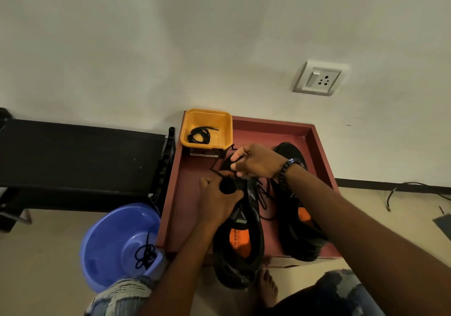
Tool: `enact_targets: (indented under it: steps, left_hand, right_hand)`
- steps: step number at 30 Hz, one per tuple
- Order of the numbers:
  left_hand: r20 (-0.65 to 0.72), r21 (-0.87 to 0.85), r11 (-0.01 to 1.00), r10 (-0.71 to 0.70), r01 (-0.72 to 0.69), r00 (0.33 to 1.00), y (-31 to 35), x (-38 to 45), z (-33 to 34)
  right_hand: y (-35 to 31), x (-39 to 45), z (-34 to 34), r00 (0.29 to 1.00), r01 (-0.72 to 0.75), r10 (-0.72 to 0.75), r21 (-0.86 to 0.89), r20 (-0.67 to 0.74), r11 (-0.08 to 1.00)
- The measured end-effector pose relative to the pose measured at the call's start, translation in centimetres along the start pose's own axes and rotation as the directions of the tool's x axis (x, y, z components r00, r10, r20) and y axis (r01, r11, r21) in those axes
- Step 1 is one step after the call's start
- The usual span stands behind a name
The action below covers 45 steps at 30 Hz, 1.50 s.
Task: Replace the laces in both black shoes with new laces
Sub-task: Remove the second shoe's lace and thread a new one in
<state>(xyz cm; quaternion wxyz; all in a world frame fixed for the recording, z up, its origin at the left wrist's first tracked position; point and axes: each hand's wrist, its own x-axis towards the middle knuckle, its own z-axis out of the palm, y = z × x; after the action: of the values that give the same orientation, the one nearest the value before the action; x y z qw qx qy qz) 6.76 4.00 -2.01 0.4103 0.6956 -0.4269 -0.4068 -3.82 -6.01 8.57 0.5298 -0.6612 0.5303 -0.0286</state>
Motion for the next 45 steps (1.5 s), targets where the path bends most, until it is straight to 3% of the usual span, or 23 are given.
enact_targets:
  steps: [3, 6, 9, 13, 15, 17, 23, 27, 30, 33, 39, 42, 45]
  left_hand:
    - [0.012, -0.004, 1.000, 0.016, -0.016, 1.000, -0.1, 0.1, 0.3]
    - [0.019, -0.046, 0.999, 0.014, -0.013, 1.000, 0.0, 0.6, 0.1]
    - [0.058, -0.067, 0.994, 0.087, -0.083, 0.995, -0.4, 1.6, 0.0]
    - [0.015, -0.128, 0.991, 0.045, -0.043, 0.999, -1.9, 2.5, 0.9]
    - [-0.020, -0.221, 0.975, -0.001, -0.003, 1.000, -0.9, 1.9, 0.6]
    - [0.013, -0.401, 0.913, -0.079, 0.077, 0.997, -0.2, 1.4, 0.6]
    - [0.091, -0.698, 0.702, -0.107, 0.140, 0.990, 0.8, 1.0, 0.1]
    - [0.149, -0.566, 0.814, -0.060, 0.134, 0.987, 0.1, 1.2, 0.2]
    - [0.053, -0.263, 0.964, -0.031, 0.044, 0.998, -0.5, 1.6, 0.6]
    - [0.009, -0.167, 0.986, 0.025, -0.023, 1.000, -0.7, 1.8, 1.0]
    - [-0.013, -0.174, 0.983, 0.055, -0.056, 0.998, -1.1, 2.1, 1.3]
    - [-0.001, -0.198, 0.980, 0.038, -0.038, 0.999, -2.0, 2.5, 1.5]
    - [-0.013, -0.246, 0.969, 0.032, -0.034, 0.999, -1.9, 2.3, 1.6]
  right_hand:
    - [1.2, -0.3, -0.3, 0.995, 0.071, -0.076, -0.091, -0.057, 0.993]
    - [1.9, -0.8, -0.3, 0.990, 0.138, -0.139, -0.053, -0.021, 0.989]
    - [1.9, -1.6, 0.0, 0.978, 0.207, -0.206, -0.131, 0.020, 0.969]
    - [2.9, -2.1, -0.2, 0.944, 0.239, -0.288, -0.266, -0.164, 0.934]
    - [4.0, -2.0, 0.3, 0.938, 0.204, -0.294, -0.391, -0.186, 0.897]
    - [5.2, -1.6, 1.5, 0.955, 0.157, -0.257, -0.478, -0.150, 0.864]
    - [5.6, -1.0, 2.8, 0.895, 0.066, -0.288, -0.539, -0.339, 0.840]
    - [5.1, -0.5, 1.5, 0.910, 0.098, -0.253, -0.423, -0.329, 0.901]
    - [3.4, -1.2, 0.4, 0.944, 0.147, -0.182, -0.142, -0.275, 0.979]
    - [0.7, -2.7, 0.0, 0.983, 0.146, -0.131, 0.111, -0.128, 0.983]
    - [-3.3, -4.9, 0.1, 0.972, 0.232, -0.222, 0.147, -0.082, 0.962]
    - [-2.2, -4.7, 0.3, 0.946, 0.293, -0.290, 0.004, -0.146, 0.956]
    - [0.5, -3.1, 0.2, 0.942, 0.247, -0.271, -0.139, -0.199, 0.959]
